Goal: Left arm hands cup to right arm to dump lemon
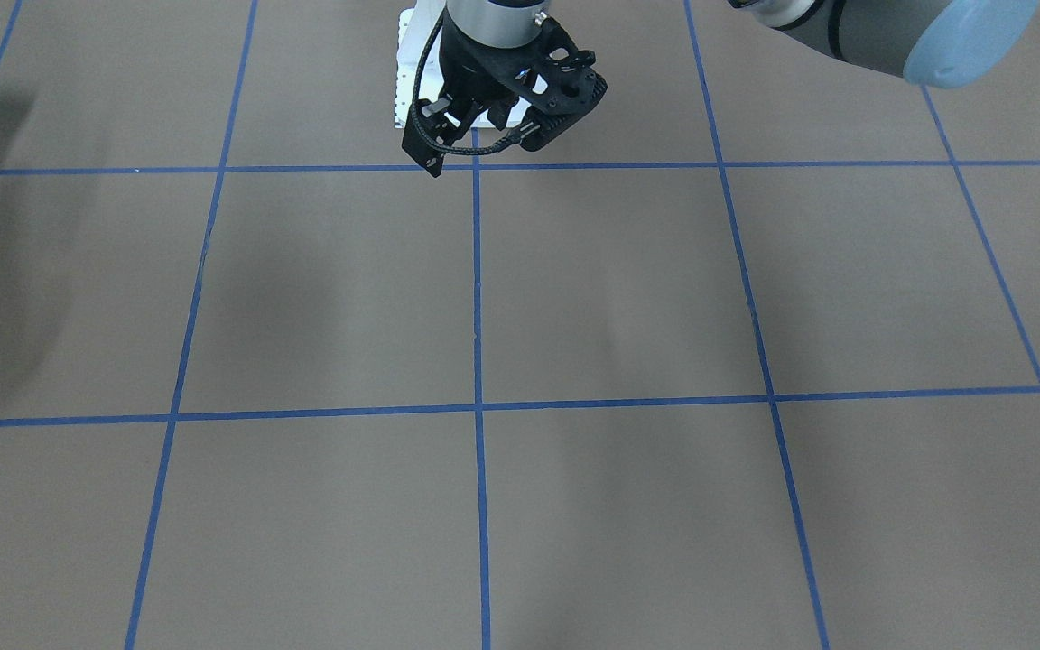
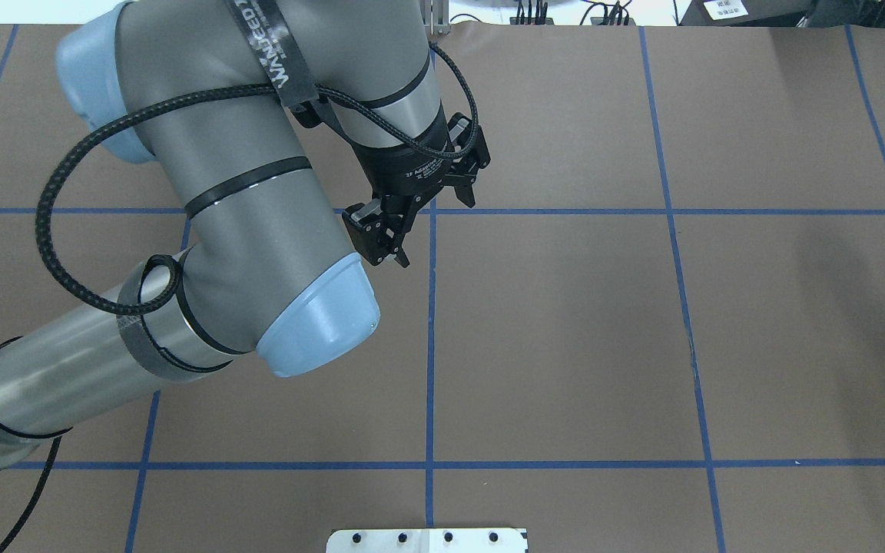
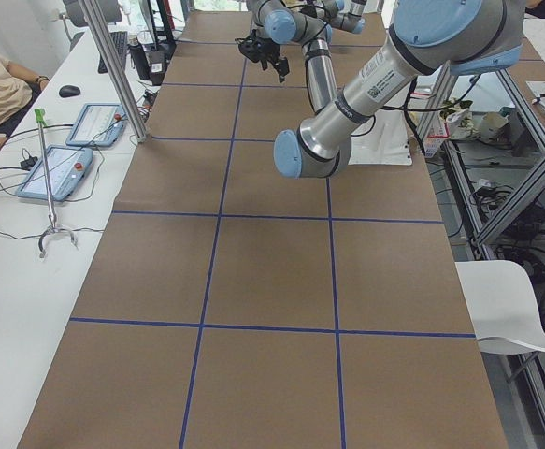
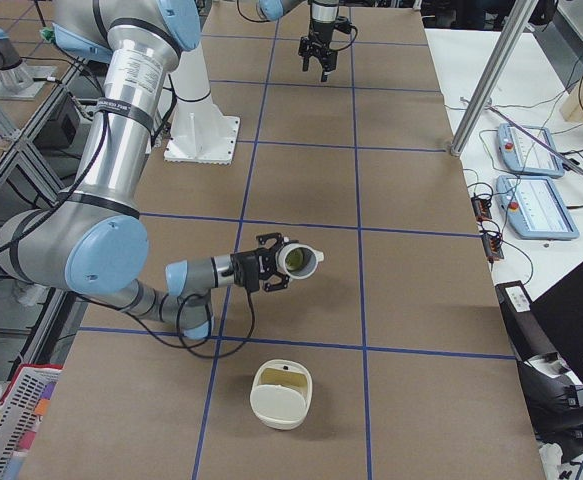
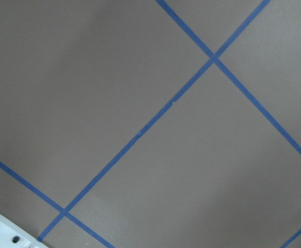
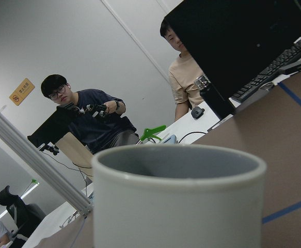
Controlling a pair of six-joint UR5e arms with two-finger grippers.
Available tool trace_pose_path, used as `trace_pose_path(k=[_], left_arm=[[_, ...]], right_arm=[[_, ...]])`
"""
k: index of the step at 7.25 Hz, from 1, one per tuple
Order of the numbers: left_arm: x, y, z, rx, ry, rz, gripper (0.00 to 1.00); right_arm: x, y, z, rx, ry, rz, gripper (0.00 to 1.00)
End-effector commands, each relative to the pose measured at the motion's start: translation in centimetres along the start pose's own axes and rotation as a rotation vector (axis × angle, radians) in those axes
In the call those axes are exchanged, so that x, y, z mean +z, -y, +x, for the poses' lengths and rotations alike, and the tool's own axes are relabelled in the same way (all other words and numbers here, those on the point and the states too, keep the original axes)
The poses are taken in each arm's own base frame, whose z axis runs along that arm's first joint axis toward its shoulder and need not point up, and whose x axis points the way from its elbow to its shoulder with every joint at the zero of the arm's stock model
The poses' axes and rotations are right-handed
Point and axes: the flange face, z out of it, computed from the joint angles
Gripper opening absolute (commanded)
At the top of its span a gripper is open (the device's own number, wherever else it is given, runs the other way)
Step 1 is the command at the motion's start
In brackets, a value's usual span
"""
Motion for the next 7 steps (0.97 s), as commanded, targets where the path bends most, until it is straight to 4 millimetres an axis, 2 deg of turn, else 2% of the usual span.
trace_pose_path(k=[1,2,3,4,5,7], left_arm=[[0.0,-0.2,0.0,-0.018,-0.001,-0.001,1.0],[0.1,-0.1,0.0,-0.02,0.0,0.001,1.0],[0.2,-0.3,-0.1,-0.018,0.002,-0.001,1.0],[0.4,-0.3,-0.1,-0.015,-0.002,0.015,1.0],[0.7,-0.6,-0.1,-0.013,0.001,0.017,1.0],[1.0,-0.4,0.1,-0.015,0.004,0.023,1.0]], right_arm=[[-3.5,3.7,4.5,0.218,-0.005,-0.001,0.0],[-4.0,4.9,5.0,0.25,-0.014,0.038,0.0],[-4.2,5.3,5.2,0.367,-0.011,0.056,0.0],[-4.6,5.7,6.2,0.47,-0.026,0.069,0.0],[-4.3,5.5,6.3,0.535,-0.018,0.079,0.0],[-5.3,7.0,6.8,0.708,0.007,0.116,0.0]])
